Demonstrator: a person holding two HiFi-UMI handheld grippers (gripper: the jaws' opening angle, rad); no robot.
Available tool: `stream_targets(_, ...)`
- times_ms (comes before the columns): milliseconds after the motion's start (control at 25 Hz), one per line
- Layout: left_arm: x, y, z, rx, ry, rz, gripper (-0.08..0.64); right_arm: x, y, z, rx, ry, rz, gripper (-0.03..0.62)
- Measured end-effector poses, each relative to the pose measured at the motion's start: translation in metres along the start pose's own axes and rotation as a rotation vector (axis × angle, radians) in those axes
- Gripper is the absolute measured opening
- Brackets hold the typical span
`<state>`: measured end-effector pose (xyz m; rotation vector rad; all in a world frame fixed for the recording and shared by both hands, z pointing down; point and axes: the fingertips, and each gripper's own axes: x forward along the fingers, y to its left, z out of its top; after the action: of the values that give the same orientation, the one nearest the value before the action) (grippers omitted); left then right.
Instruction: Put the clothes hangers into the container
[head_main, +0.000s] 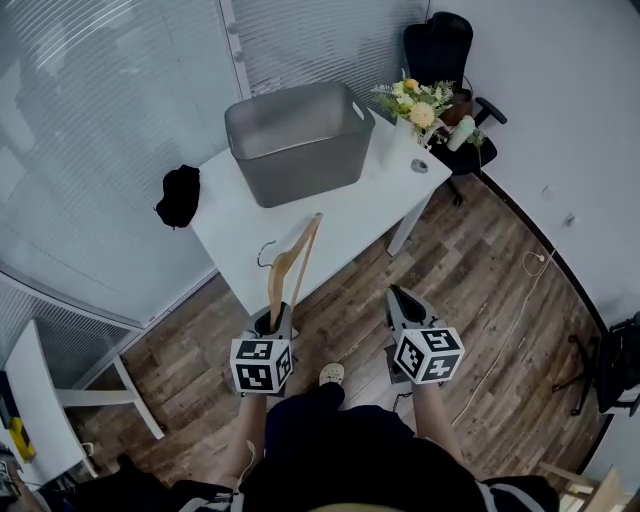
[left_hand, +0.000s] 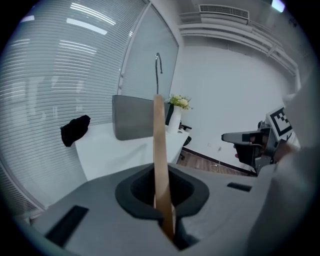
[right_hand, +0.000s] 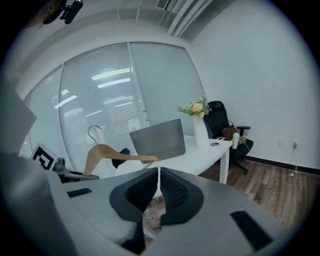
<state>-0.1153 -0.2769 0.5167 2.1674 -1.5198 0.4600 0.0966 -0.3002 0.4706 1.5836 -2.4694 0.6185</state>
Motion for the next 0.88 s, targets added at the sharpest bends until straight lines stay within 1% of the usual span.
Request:
stream_targets(120, 0.007, 0.0, 0.015, 0.033, -0.045, -0.03, 0.015, 0.013, -0.008, 0.01, -0.008, -0.012, -0.01, 0.037)
stream_targets(320, 0.004, -0.01, 0.05, 0.119, -0.18, -0.151, 0.015, 0.033, -0.013, 0.028, -0.036, -0.04, -0.01, 0.037)
stream_targets(400, 0.0, -0.013, 0.063, 0.159, -0.206, -0.172, 0.015, 0.039, -0.014, 0.037, -0.054, -0.055, -0.009, 0.037)
stream_targets(520, -0.005, -0.012, 0.083, 0.188, -0.224, -0.159, 0.015, 0.044, -0.009, 0.052, -0.067, -0.088, 0.0, 0.037)
stream_targets(720, -0.007, -0.006, 0.117, 0.18, -0.273, -0.134, 0.015, 0.045, 0.001, 0.073, -0.107, -0.119, 0.022, 0.037)
stream_targets(880, -0.01, -0.006, 0.131, 0.178, -0.29, -0.124, 0.015, 0.041, 0.005, 0.088, -0.12, -0.133, 0.039, 0.037)
